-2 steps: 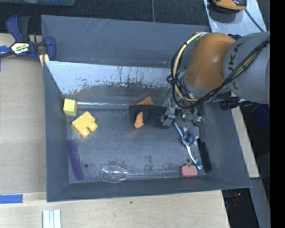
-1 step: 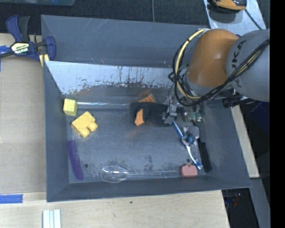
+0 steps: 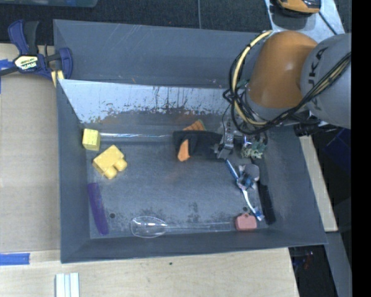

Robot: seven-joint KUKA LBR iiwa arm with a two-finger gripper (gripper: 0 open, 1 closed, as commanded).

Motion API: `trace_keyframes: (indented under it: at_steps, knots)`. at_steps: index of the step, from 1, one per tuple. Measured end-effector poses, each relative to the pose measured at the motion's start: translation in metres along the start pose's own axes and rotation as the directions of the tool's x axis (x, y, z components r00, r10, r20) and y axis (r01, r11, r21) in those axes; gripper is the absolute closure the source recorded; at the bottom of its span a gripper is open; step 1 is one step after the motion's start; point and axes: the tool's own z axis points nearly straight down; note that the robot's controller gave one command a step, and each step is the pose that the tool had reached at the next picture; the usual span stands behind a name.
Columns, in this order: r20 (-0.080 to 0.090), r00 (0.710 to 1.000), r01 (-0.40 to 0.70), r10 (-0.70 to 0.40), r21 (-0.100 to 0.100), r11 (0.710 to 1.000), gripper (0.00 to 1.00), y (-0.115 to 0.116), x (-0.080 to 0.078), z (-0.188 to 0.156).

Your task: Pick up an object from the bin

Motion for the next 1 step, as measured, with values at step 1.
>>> trace_keyframes:
  at_steps: [1]
  knots:
    - [0.005,1.0,0.0,0.0,-0.001,1.0,1.0,-0.0002,-0.0016,-0.0269]
